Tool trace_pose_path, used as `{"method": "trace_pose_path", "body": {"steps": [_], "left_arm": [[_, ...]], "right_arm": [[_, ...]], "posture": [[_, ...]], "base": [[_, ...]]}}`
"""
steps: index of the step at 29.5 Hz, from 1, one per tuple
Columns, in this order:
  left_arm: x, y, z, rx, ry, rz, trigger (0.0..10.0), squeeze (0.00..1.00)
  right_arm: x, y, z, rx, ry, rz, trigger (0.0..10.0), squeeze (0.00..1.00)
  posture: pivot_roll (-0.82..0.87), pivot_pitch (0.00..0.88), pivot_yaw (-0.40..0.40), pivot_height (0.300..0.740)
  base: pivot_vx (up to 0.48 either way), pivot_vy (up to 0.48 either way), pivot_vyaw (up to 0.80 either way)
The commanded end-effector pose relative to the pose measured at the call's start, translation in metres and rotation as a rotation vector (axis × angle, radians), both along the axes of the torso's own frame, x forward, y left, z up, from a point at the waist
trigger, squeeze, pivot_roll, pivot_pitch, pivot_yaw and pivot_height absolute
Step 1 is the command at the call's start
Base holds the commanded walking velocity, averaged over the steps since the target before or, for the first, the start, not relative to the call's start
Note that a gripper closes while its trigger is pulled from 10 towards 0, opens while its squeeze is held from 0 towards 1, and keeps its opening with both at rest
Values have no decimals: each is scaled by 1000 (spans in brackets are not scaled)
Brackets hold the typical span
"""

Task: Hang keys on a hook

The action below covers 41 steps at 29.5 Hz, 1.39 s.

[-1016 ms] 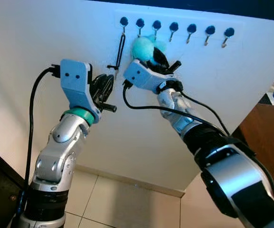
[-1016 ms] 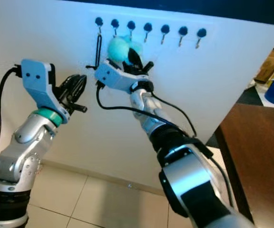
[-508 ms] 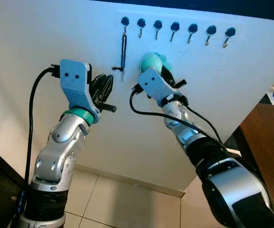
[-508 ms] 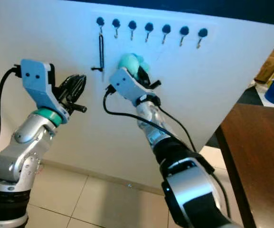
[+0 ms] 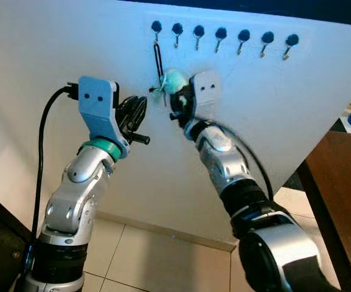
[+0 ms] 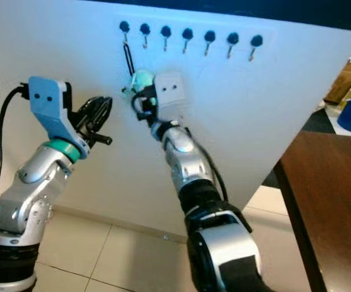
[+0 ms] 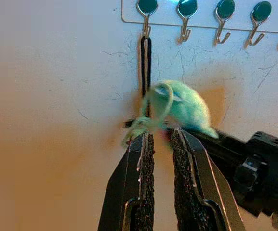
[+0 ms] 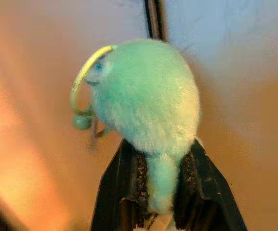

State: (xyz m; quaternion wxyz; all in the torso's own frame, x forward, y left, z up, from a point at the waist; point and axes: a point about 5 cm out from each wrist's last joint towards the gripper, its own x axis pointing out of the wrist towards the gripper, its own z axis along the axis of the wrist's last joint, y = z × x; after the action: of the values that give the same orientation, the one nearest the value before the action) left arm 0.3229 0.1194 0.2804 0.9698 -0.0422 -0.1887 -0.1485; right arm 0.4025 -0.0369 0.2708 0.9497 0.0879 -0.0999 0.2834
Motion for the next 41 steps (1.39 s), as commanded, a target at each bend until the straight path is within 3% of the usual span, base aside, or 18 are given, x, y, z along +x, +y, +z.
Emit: {"method": "trace_pose_path", "body": {"steps": [1, 2, 5, 6, 8, 16, 18, 23, 27, 31, 32, 33, 35, 36, 37, 39, 40, 41], "left_arm": [[-2, 0, -3, 3, 11, -2, 10000, 0], [-2, 0, -3, 3, 11, -2, 10000, 0], [-2, 0, -4, 2, 11, 1, 10000, 0], [-2, 0, -4, 2, 11, 1, 10000, 0], [-2, 0, -4, 2, 12, 2, 10000, 0], [-2, -1, -5, 2, 13, 0, 10000, 0], [-2, -1, -6, 2, 14, 1, 10000, 0], [-2, -1, -6, 2, 16, 0, 10000, 0], [-2, -1, -6, 1, 16, -2, 10000, 0], [-2, -1, -6, 1, 16, -2, 10000, 0], [-2, -1, -6, 2, 15, -2, 10000, 0], [-2, -1, -6, 2, 16, -2, 10000, 0], [-2, -1, -6, 2, 16, -2, 10000, 0], [-2, -1, -6, 1, 16, -2, 10000, 0], [-2, -1, -6, 1, 16, -2, 10000, 0], [-1, 0, -5, 0, 14, 2, 10000, 0], [-1, 0, -5, 0, 14, 2, 10000, 0], [-1, 1, -4, -1, 11, 6, 10000, 0]], "right_arm": [[-5, 14, 15, 126, 53, 171, 10000, 0], [-5, 14, 15, 126, 53, 171, 10000, 0], [-11, 26, 39, 516, 212, 402, 10000, 0], [-11, 26, 39, 516, 212, 402, 10000, 0], [-14, 28, 51, 672, 197, 493, 10000, 0], [-21, 22, 65, 828, 103, 603, 10000, 0], [-25, 14, 68, 950, 93, 690, 10000, 0], [-33, 12, 66, 983, 86, 790, 10000, 0], [-29, 17, 52, 1008, 182, 724, 10000, 0], [-29, 17, 52, 1008, 182, 724, 10000, 0], [-24, 25, 40, 989, 290, 658, 10000, 0], [-28, 39, 27, 737, 288, 620, 10000, 0], [-28, 39, 27, 737, 288, 620, 10000, 0], [-31, 43, 17, 434, 191, 556, 10000, 0], [-31, 43, 17, 434, 191, 556, 10000, 0], [-34, 40, 6, -113, -69, 452, 10000, 0], [-34, 40, 6, -113, -69, 452, 10000, 0], [-34, 33, 5, -264, -157, 425, 10000, 0]], "posture": [[79, 91, 83, 740], [79, 91, 83, 740], [81, 89, 80, 740], [81, 89, 80, 740], [83, 87, 79, 740], [84, 83, 75, 740], [84, 81, 75, 740], [79, 76, 77, 740], [80, 74, 76, 740], [80, 74, 76, 740], [80, 77, 78, 740], [81, 77, 78, 740], [81, 77, 78, 740], [80, 82, 79, 740], [80, 82, 79, 740], [78, 84, 78, 740], [78, 84, 78, 740], [78, 84, 78, 740]], "base": [[0, 0, 0], [0, 0, 0], [0, 0, 0], [0, 0, 0], [0, 0, 0], [0, 0, 0], [0, 0, 0], [0, 0, 0], [0, 0, 0], [0, 0, 0], [0, 0, 0], [0, 0, 0], [0, 0, 0], [0, 0, 0], [0, 0, 0], [0, 0, 0], [0, 0, 0], [0, 0, 0]]}}
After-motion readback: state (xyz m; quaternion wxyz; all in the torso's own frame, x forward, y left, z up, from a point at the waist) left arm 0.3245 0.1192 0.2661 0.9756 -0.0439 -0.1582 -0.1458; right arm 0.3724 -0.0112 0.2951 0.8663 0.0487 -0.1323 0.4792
